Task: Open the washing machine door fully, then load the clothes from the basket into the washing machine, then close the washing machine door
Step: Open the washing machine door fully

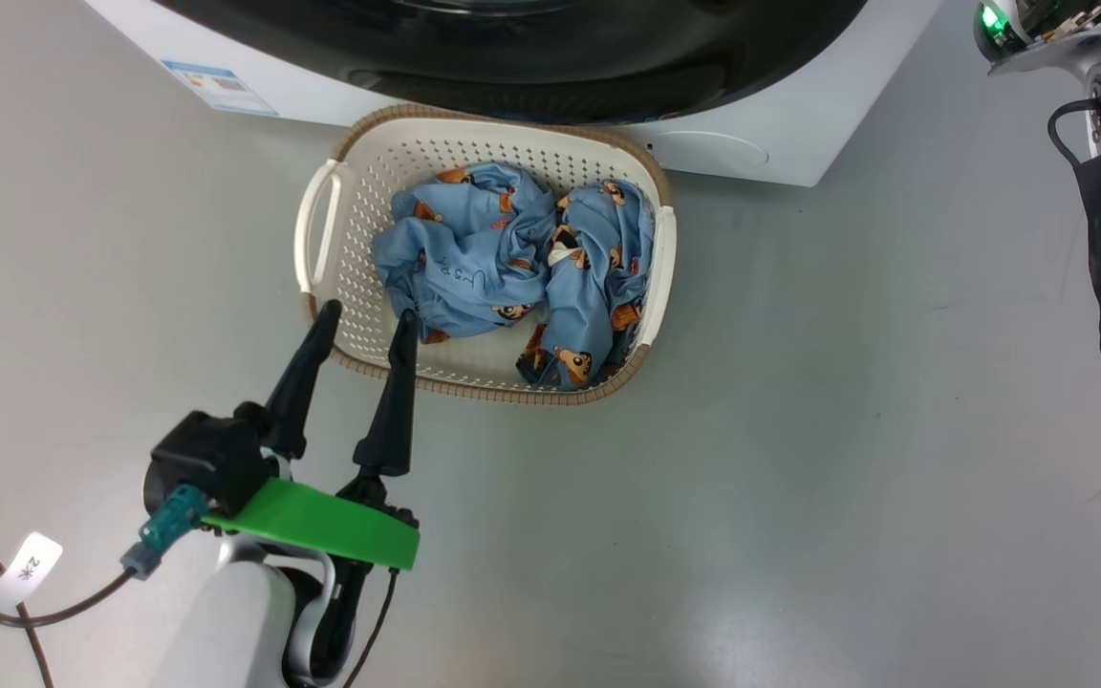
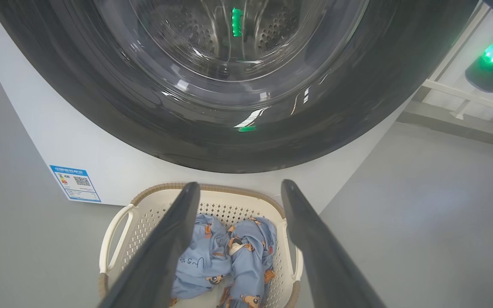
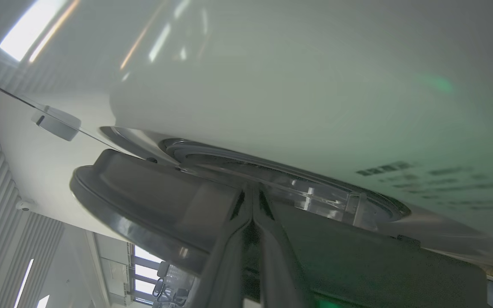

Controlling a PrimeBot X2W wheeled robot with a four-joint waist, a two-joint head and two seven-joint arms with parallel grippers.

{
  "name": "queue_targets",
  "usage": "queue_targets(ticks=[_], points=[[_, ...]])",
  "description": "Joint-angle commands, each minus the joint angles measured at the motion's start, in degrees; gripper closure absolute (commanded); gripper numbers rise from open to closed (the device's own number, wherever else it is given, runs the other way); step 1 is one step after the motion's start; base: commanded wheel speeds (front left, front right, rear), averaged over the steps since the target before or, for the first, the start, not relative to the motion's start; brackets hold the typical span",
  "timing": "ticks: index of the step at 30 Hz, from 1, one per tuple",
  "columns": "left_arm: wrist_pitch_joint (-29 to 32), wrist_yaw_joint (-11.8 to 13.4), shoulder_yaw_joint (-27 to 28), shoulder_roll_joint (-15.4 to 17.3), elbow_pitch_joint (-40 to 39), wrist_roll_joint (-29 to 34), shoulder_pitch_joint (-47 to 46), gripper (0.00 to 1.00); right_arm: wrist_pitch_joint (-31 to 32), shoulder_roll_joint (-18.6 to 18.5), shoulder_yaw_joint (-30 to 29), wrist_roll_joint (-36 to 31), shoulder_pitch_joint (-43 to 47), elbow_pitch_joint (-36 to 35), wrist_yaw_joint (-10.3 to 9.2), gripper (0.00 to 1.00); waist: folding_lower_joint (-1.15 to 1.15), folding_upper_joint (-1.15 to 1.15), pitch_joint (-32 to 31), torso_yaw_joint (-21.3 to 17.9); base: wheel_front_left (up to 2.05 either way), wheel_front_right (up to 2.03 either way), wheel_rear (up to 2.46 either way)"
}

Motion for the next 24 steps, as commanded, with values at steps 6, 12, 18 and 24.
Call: queue_targets(ticks=[6,12,18,24], points=[[-0.36,-0.09,1.52,1.04,-1.09,-0.29,-0.51,0.00,0.76,1.57,1.00,-1.37,0.12,-2.05,0.09,1.00,0.00,0.00,-0.70,0.33,0.00,0.00,0.00],[-0.36,-0.09,1.31,1.02,-0.62,0.07,0.33,0.00,1.21,1.53,1.68,-1.69,3.09,-3.15,0.09,1.00,0.00,0.00,-2.65,0.34,0.00,0.00,0.00],[-0.36,-0.09,1.16,1.21,-0.68,0.14,1.15,0.00,0.08,1.40,1.98,-2.52,4.58,-3.02,0.09,1.00,0.00,0.00,-3.45,0.23,0.00,0.00,0.00],[-0.36,-0.09,0.79,1.15,-1.01,-0.12,0.82,0.00,-0.22,1.42,1.98,-2.48,4.17,-2.92,0.09,1.00,0.00,0.00,-2.87,0.88,0.00,0.00,0.00]])
